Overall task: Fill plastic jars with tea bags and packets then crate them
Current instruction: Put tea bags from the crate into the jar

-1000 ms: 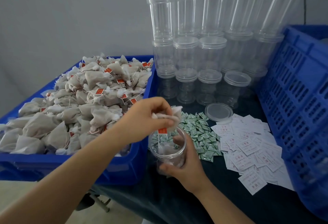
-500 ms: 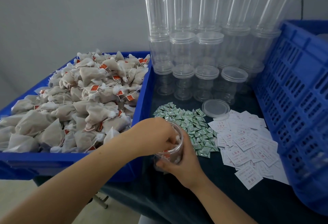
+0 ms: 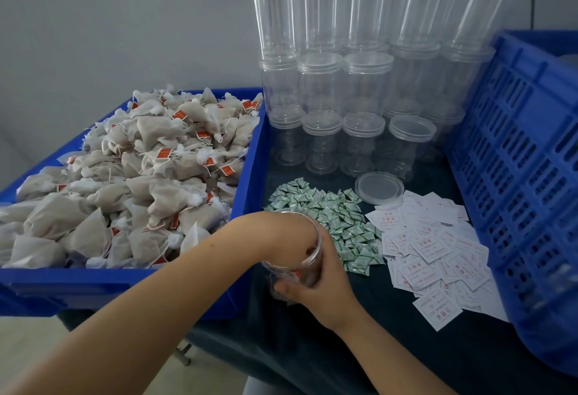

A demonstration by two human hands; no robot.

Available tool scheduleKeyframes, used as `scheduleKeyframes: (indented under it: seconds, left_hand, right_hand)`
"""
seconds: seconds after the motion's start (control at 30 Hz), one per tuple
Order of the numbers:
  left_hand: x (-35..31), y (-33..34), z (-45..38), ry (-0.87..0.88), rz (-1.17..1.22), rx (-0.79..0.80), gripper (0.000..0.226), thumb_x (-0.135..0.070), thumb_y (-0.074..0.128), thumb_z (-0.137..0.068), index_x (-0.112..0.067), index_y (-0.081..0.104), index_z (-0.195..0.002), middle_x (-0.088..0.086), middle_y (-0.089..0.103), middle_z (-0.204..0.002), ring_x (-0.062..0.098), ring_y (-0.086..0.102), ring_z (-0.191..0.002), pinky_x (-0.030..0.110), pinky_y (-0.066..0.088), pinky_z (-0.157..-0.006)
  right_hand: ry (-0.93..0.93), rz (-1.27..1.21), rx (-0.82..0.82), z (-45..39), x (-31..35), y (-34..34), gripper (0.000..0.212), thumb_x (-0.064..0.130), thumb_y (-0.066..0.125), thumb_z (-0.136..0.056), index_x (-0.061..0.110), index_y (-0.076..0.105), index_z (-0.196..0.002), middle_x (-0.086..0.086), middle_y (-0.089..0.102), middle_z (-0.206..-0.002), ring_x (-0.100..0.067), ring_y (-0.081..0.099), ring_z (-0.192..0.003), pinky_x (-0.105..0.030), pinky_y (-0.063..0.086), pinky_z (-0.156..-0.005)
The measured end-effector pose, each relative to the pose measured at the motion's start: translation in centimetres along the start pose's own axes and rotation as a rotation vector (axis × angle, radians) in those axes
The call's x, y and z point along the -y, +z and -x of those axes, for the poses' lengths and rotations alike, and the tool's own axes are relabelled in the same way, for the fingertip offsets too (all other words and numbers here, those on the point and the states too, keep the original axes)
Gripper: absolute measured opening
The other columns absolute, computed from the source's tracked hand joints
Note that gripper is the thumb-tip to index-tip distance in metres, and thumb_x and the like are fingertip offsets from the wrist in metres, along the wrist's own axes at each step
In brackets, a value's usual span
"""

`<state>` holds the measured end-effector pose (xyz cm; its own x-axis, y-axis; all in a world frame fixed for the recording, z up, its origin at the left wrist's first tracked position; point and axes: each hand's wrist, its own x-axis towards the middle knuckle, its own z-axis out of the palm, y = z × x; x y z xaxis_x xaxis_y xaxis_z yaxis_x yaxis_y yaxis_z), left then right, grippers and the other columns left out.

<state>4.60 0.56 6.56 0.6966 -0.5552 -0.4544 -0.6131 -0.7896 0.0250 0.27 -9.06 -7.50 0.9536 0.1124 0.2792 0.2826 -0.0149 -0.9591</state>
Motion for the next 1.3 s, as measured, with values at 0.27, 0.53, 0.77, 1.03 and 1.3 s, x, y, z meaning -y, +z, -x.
scheduleKeyframes:
  seconds: [0.27, 0.53, 0.77, 1.03, 1.3]
  left_hand:
    - [0.0, -0.7, 0.0, 0.047, 0.005, 0.131, 0.02, -0.013, 0.05, -0.095, -0.007, 0.067, -0.105, -0.001, 0.056, -0.086, 0.012, 0.047, -0.071, 0.017, 0.029, -0.055]
    - [-0.3, -1.7, 0.2, 0.072, 0.008, 0.224, 0.023, -0.019, 0.047, -0.097, -0.013, 0.066, -0.11, 0.002, 0.063, -0.099, 0.009, 0.05, -0.075, 0.018, 0.035, -0.061]
    - [0.5, -3.9, 2.2, 0.086, 0.117, 0.191, 0.029, -0.029, 0.048, -0.097, -0.026, 0.058, -0.124, -0.009, 0.061, -0.111, 0.005, 0.057, -0.091, 0.02, 0.044, -0.077]
    - [3.9, -5.5, 0.1, 0.051, 0.53, -0.432, 0.012, -0.02, 0.059, -0.092, -0.025, 0.065, -0.102, -0.011, 0.067, -0.1, 0.002, 0.063, -0.087, 0.021, 0.052, -0.085]
    - [4.3, 0.0, -6.8, -0.013, 0.011, -0.105, 0.046, -0.023, 0.057, -0.093, -0.017, 0.046, -0.137, 0.007, 0.048, -0.136, 0.025, 0.047, -0.121, 0.035, 0.042, -0.096]
  right_hand:
    - [-0.001, -0.001, 0.001, 0.1, 0.3, 0.0, 0.096, 0.039, 0.09, -0.057, 0.054, 0.039, -0.137, 0.009, 0.049, -0.143, -0.004, 0.051, -0.13, -0.014, 0.046, -0.097]
    - [-0.008, -0.015, 0.001, 0.2, 0.7, 0.0, 0.093, 0.039, 0.091, -0.059, 0.055, 0.04, -0.136, 0.004, 0.048, -0.143, -0.006, 0.052, -0.129, -0.016, 0.047, -0.095]
    - [0.028, -0.017, -0.023, 0.4, 1.1, -0.2, 0.093, 0.037, 0.091, -0.056, 0.043, 0.044, -0.136, 0.008, 0.052, -0.138, 0.001, 0.056, -0.123, -0.013, 0.049, -0.091]
    - [0.065, -0.011, 0.0, 2.3, 1.4, -4.3, 0.11, 0.029, 0.098, -0.046, 0.024, 0.045, -0.142, 0.002, 0.063, -0.131, -0.019, 0.063, -0.121, -0.032, 0.055, -0.096]
    - [0.155, 0.029, -0.034, 3.4, 2.4, -7.1, 0.111, 0.06, 0.092, -0.051, 0.024, 0.041, -0.143, 0.018, 0.059, -0.133, -0.006, 0.055, -0.127, -0.014, 0.046, -0.096]
